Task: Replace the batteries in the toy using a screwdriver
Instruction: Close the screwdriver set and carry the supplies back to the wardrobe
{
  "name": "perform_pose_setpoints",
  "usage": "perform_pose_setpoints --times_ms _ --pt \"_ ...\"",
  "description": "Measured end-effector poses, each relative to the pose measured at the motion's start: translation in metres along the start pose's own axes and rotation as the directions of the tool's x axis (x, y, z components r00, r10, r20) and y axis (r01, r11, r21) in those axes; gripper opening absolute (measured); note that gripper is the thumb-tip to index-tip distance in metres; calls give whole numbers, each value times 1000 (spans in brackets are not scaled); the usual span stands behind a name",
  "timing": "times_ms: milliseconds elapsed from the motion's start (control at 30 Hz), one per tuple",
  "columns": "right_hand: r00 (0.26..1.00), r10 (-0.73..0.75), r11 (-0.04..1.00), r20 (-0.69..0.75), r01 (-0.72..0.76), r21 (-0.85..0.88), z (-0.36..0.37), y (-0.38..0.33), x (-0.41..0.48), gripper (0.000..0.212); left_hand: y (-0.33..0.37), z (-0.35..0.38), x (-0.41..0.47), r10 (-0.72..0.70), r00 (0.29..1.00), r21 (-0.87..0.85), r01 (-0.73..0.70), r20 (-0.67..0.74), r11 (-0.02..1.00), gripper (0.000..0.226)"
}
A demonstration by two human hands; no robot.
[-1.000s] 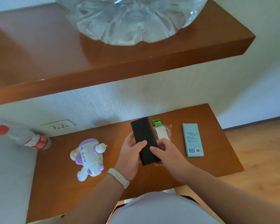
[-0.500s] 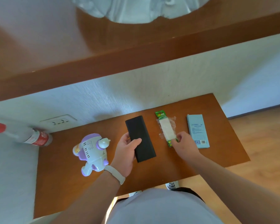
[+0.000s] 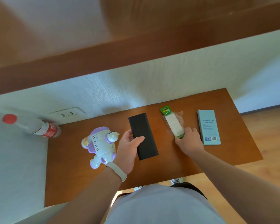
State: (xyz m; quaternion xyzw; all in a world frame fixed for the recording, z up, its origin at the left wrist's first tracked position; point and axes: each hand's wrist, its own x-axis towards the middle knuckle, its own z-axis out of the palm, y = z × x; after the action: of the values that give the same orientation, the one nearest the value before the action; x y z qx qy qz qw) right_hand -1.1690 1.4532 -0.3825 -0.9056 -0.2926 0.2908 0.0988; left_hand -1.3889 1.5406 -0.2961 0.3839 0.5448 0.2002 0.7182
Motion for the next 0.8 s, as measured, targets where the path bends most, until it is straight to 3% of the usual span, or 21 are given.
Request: perform_pose_setpoints --times_ms 167,500,800 --pt "1000 10 993 25 -13 120 1 1 -2 52 1 4 0 -7 1000 2 7 12 1000 32" --pt "984 -86 929 155 24 369 -15 9 -11 23 -2 15 2 -6 1000 -24 6 -3 1000 29" --pt "960 -215 718 180 30 695 -70 -5 -48 18 -6 27 -3 -6 999 -60 4 -39 998 29"
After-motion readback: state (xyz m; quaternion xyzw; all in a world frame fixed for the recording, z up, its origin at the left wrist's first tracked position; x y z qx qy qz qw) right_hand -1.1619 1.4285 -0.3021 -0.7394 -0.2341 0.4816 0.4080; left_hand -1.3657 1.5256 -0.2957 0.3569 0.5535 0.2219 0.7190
